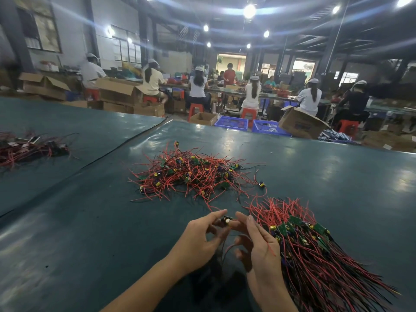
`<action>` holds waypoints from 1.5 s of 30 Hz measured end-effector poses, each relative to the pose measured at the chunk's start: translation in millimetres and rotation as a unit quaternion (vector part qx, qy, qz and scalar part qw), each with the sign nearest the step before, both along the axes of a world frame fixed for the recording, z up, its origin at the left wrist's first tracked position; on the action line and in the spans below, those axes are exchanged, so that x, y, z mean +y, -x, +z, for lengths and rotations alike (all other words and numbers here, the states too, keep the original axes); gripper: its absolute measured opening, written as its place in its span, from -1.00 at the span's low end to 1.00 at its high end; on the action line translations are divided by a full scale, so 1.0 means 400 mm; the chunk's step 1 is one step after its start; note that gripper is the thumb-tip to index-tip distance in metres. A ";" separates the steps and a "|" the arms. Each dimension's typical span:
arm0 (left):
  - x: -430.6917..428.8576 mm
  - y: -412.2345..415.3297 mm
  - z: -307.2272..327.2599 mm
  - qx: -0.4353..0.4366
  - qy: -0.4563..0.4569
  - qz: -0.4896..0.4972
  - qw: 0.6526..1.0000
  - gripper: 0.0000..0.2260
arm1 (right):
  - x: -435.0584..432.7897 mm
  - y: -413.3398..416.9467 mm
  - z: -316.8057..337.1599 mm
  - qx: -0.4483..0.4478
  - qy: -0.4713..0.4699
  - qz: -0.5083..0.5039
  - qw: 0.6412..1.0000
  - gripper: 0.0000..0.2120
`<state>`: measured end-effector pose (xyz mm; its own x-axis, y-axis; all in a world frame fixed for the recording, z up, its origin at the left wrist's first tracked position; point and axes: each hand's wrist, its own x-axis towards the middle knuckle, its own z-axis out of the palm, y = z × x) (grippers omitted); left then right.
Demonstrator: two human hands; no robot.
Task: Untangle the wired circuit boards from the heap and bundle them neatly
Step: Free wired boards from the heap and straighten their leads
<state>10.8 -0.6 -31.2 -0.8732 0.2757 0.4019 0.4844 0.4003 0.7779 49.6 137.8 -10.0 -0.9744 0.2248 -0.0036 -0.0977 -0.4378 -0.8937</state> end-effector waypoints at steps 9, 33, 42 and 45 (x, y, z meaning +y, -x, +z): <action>0.002 0.003 0.016 -0.017 -0.077 0.025 0.997 -0.92 | 0.018 0.016 -0.033 0.059 -0.152 -0.071 0.984 -0.69; -0.031 0.008 0.057 -0.372 -0.193 -0.125 0.899 -0.81 | 0.022 0.019 -0.027 -0.011 -0.078 -0.083 0.993 -0.85; -0.013 -0.019 0.034 -0.368 -0.133 -0.240 0.888 -0.59 | 0.017 0.018 -0.009 -0.067 0.037 -0.114 0.990 -0.83; 0.013 -0.031 0.027 -0.242 -0.079 -0.205 0.945 -0.67 | 0.014 0.016 -0.001 -0.085 0.045 -0.118 0.988 -0.83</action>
